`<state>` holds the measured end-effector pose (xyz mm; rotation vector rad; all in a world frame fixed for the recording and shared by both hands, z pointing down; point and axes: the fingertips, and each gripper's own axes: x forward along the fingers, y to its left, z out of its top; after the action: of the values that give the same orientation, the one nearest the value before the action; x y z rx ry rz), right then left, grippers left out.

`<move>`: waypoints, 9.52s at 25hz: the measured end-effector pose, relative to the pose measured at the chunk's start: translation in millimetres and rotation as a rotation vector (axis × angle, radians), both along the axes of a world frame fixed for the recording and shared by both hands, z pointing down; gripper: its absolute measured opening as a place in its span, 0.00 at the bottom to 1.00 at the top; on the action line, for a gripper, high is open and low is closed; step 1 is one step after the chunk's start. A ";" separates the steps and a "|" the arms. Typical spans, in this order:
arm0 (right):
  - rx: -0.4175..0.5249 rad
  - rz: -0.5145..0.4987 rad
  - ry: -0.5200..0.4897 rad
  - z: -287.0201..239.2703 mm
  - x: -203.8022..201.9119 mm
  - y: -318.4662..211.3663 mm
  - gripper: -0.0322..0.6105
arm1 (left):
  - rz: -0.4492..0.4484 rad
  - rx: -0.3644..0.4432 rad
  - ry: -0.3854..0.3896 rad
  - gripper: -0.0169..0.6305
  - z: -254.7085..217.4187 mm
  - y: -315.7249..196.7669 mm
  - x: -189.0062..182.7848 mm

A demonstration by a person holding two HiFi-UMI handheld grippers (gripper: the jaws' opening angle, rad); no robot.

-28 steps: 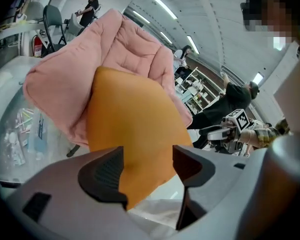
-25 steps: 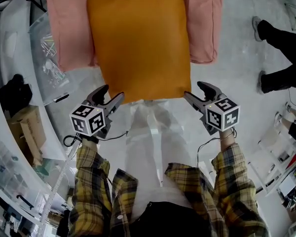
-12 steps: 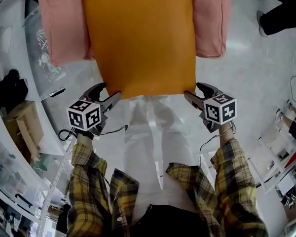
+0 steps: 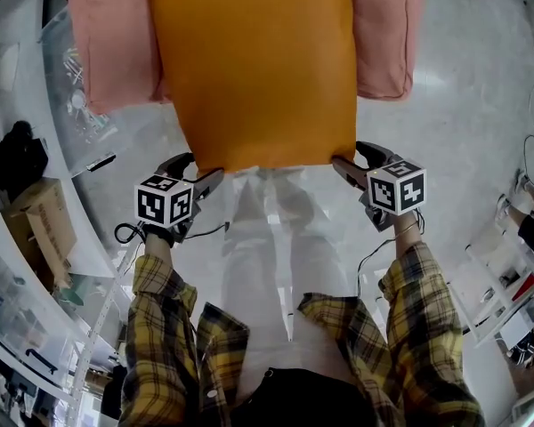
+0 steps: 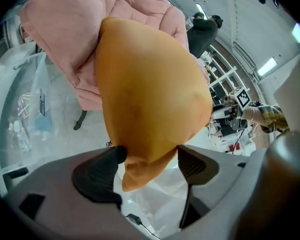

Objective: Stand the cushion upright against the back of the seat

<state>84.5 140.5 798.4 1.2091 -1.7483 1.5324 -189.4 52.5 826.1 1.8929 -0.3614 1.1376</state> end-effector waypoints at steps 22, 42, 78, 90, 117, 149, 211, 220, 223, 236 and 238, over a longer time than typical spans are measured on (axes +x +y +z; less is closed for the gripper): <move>0.082 -0.104 0.044 -15.1 -20.6 -14.0 0.20 | -0.029 0.110 -0.019 0.20 -19.1 -1.9 21.6; 0.219 -0.012 0.044 -128.8 -23.8 -37.9 0.13 | -0.170 0.313 0.011 0.11 -138.0 -27.7 22.0; 0.396 0.241 -0.225 -357.4 48.6 -149.5 0.12 | -0.298 0.645 0.053 0.11 -418.6 -153.3 97.7; 0.362 0.285 -0.235 -360.2 55.5 -247.7 0.12 | -0.262 0.586 0.090 0.12 -406.8 -269.1 111.0; 0.241 0.454 -0.387 -347.3 151.2 -511.3 0.13 | -0.138 0.383 0.179 0.18 -376.5 -534.5 201.7; 0.143 0.383 -0.475 -322.3 199.7 -615.6 0.18 | -0.094 0.459 0.057 0.28 -357.2 -668.1 232.3; 1.211 0.037 0.117 -620.1 97.1 -350.0 0.13 | -0.066 0.709 0.733 0.13 -600.3 -318.1 287.6; 1.277 0.024 0.061 -638.7 63.0 -219.6 0.11 | -0.031 0.780 0.808 0.06 -631.8 -167.8 282.8; 1.284 0.022 0.043 -641.3 55.7 -188.3 0.10 | -0.017 0.807 0.797 0.04 -636.3 -129.2 281.1; 1.209 -0.047 -0.090 -635.5 3.0 -144.5 0.09 | -0.045 0.811 0.764 0.04 -637.3 -65.9 253.4; 1.195 -0.054 -0.097 -631.8 -6.2 -142.4 0.09 | -0.045 0.803 0.757 0.04 -635.1 -63.0 248.1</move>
<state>78.3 -1.9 166.6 1.5303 -2.8385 0.3828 58.8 -10.5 191.0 2.8134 -0.4536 0.1469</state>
